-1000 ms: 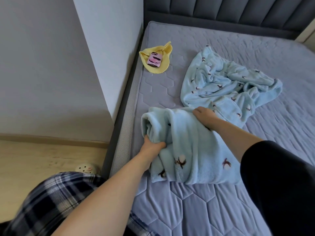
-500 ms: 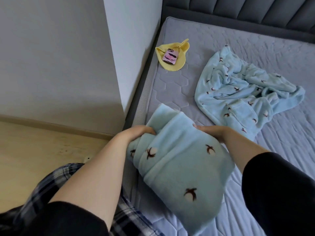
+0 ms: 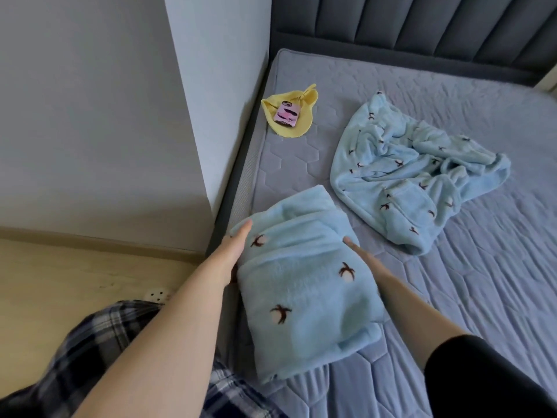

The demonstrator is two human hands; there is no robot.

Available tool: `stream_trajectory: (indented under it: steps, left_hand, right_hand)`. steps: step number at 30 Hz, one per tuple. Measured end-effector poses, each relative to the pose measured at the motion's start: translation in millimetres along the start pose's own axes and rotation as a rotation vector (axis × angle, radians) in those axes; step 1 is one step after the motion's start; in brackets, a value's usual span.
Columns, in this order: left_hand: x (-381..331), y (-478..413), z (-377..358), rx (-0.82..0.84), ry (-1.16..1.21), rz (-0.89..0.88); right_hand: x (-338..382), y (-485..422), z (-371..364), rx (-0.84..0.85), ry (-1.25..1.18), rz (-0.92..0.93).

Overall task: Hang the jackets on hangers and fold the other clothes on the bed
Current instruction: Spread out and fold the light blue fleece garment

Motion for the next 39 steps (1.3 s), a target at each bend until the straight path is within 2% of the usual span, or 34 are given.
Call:
stream_trajectory:
  steps: [2, 4, 6, 8, 9, 10, 11, 12, 13, 14, 15, 17, 19, 21, 25, 28, 31, 33, 35, 37, 39]
  left_hand:
    - [1.6, 3.1, -0.8, -0.001, 0.021, -0.013]
    - [-1.4, 5.8, 5.8, -0.041, 0.070, -0.063]
    - [-14.3, 8.4, 22.6, -0.163, 0.003, -0.227]
    - [-39.8, 19.0, 38.0, -0.297, -0.252, -0.471]
    - [-51.3, 25.3, 38.3, -0.308, -0.365, -0.568]
    - [-57.2, 28.7, 36.0, -0.276, -0.410, -0.611]
    - [-59.5, 29.9, 32.3, -0.221, -0.404, -0.618]
    - [-58.9, 30.8, 31.5, -0.192, -0.376, -0.596]
    - [-55.9, 28.8, 34.9, -0.196, -0.350, -0.562]
    - [-51.1, 28.4, 38.8, -0.216, -0.339, -0.499]
    - [-42.5, 26.9, 42.4, -0.229, -0.329, -0.411]
    - [-8.8, 26.9, 37.3, -0.154, -0.173, -0.141]
    - [15.0, 35.8, 25.9, -0.052, 0.002, 0.035]
    - [25.9, 39.6, 25.6, -0.020, 0.097, 0.096]
    - [36.3, 42.4, 19.6, 0.128, 0.174, 0.150]
    - [40.2, 48.0, 3.6, 0.257, 0.116, 0.160]
    - [51.2, 52.8, -19.9, 0.358, 0.075, 0.161]
    - [58.9, 52.5, -31.2, 0.381, 0.037, 0.157]
    - [65.5, 50.7, -33.0, 0.375, 0.042, 0.191]
    - [73.3, 54.6, -32.5, 0.382, 0.064, 0.277]
    - [82.0, 63.4, -30.5, 0.377, 0.044, 0.364]
  right_hand:
    - [-3.3, 3.1, -12.6, 0.114, -0.015, -0.042]
    - [-8.1, 6.1, -16.9, 0.155, 0.082, -0.087]
    - [-15.5, 11.2, -21.2, 0.236, 0.207, -0.198]
    - [-6.1, 23.4, -26.4, 0.285, 0.402, -0.254]
    - [11.3, 26.8, -25.1, 0.217, 0.534, -0.198]
    - [36.5, 26.8, -20.8, 0.077, 0.654, -0.080]
    - [70.7, 31.2, -15.9, -0.150, 0.753, 0.098]
    - [105.0, 45.9, -19.4, -0.387, 0.835, 0.310]
    - [128.6, 64.5, -40.3, -0.514, 0.904, 0.514]
    - [139.4, 79.6, -72.4, -0.518, 0.960, 0.668]
    - [139.6, 86.0, -107.5, -0.435, 1.021, 0.747]
    - [119.2, 79.9, -168.6, -0.217, 1.228, 0.735]
    - [99.3, 69.8, -208.9, -0.121, 1.512, 0.684]
    - [93.0, 63.3, -228.5, -0.094, 1.684, 0.665]
    - [79.2, 50.6, -246.2, 0.046, 1.738, 0.591]
    - [89.1, 42.4, -246.5, -0.024, 1.574, 0.680]
    - [101.7, 36.3, -206.7, -0.272, 1.155, 0.700]
    - [94.0, 33.5, -186.7, -0.354, 1.032, 0.671]
    - [89.9, 36.8, -200.1, -0.297, 1.196, 0.722]
    - [87.5, 44.3, -234.4, -0.116, 1.457, 0.821]
    - [78.8, 45.1, -260.9, 0.003, 1.761, 0.827]
Point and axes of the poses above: each hand's wrist, its own y-axis away from the middle knuckle, its own z-axis out of the back of the hand, x = y × z, the point moved 10 cm from there along -y, towards the middle knuckle, and after that the axes turned 8 degrees about -z, right-handed, at the moved point
